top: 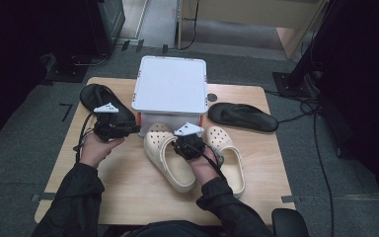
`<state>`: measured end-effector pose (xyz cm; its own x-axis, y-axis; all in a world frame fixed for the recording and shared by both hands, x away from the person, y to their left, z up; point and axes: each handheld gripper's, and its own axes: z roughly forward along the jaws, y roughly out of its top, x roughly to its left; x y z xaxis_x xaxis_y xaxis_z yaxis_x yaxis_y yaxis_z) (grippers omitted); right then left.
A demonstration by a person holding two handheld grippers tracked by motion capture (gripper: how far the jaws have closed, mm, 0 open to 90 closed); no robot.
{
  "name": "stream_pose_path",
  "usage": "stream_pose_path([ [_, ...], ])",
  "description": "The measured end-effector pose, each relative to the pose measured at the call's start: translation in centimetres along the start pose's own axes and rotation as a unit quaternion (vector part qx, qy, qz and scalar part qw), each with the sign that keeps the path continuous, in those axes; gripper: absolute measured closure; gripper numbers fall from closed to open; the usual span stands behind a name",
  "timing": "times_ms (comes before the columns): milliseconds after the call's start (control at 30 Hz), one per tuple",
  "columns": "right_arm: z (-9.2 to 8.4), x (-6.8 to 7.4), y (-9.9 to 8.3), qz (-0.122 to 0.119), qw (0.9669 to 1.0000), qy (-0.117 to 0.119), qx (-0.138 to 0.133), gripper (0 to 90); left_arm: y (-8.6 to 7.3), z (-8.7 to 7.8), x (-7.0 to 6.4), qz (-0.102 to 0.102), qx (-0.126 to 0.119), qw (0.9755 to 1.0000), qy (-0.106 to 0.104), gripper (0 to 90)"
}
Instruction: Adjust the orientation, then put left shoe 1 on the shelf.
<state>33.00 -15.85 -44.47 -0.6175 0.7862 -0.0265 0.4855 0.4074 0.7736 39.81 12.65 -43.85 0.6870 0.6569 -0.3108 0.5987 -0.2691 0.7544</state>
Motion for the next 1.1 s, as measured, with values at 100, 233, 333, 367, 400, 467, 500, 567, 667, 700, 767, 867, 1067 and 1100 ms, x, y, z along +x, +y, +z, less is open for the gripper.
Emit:
stream_pose_path([
  [100,0.8,-0.5,0.8,0.004,0.9999,-0.014,0.001,76.2,0.1,0.0,0.0,0.005,0.003,1.0000,0.000,62.1],
  [233,2.0,-1.0,2.0,0.006,0.9994,-0.035,-0.002,76.0,0.1,0.0,0.1,0.007,0.004,1.0000,-0.005,61.6],
  [333,2.8,-1.3,2.6,0.011,0.9989,-0.045,-0.001,76.0,0.0,0.2,0.2,0.010,0.008,0.9999,-0.008,61.4],
  [367,3.1,-1.4,2.7,0.015,0.9989,-0.045,0.000,76.0,0.0,0.2,0.2,0.010,0.007,0.9999,-0.009,61.3],
  [400,3.4,-1.5,2.7,0.017,0.9987,-0.048,-0.001,75.9,0.0,0.2,0.2,0.011,0.006,0.9999,-0.012,60.9],
  [467,4.0,-1.6,2.8,0.022,0.9983,-0.053,0.001,75.8,-0.1,0.2,0.3,0.014,0.005,0.9998,-0.016,60.4],
  [500,4.3,-1.6,2.9,0.021,0.9981,-0.057,0.002,75.8,-0.1,0.2,0.4,0.015,0.005,0.9997,-0.017,60.0],
  [567,4.8,-1.6,2.8,0.026,0.9978,-0.060,0.002,75.9,-0.2,0.1,0.6,0.011,0.004,0.9998,-0.018,59.7],
  [667,5.2,-1.5,3.1,0.021,0.9974,-0.069,0.000,76.0,-0.3,-0.1,0.8,0.007,0.001,0.9998,-0.018,59.6],
  [700,5.4,-1.5,3.2,0.024,0.9971,-0.072,0.001,76.0,-0.3,-0.2,0.8,0.006,0.001,0.9998,-0.017,59.6],
  [767,5.7,-1.5,3.3,0.025,0.9964,-0.081,0.001,75.7,-0.3,-0.2,0.8,0.007,-0.001,0.9998,-0.017,59.6],
  [867,5.8,-1.6,3.2,0.032,0.9962,-0.081,-0.005,72.3,-0.2,-0.1,0.7,0.010,0.003,0.9998,-0.018,59.5],
  [1067,4.9,-1.8,3.1,0.033,0.9976,-0.060,-0.007,56.2,-0.3,0.0,0.7,0.007,0.005,0.9998,-0.016,59.8],
  [1100,4.9,-1.8,3.1,0.033,0.9976,-0.060,-0.007,56.2,-0.3,0.0,0.7,0.006,0.005,0.9999,-0.015,59.8],
])
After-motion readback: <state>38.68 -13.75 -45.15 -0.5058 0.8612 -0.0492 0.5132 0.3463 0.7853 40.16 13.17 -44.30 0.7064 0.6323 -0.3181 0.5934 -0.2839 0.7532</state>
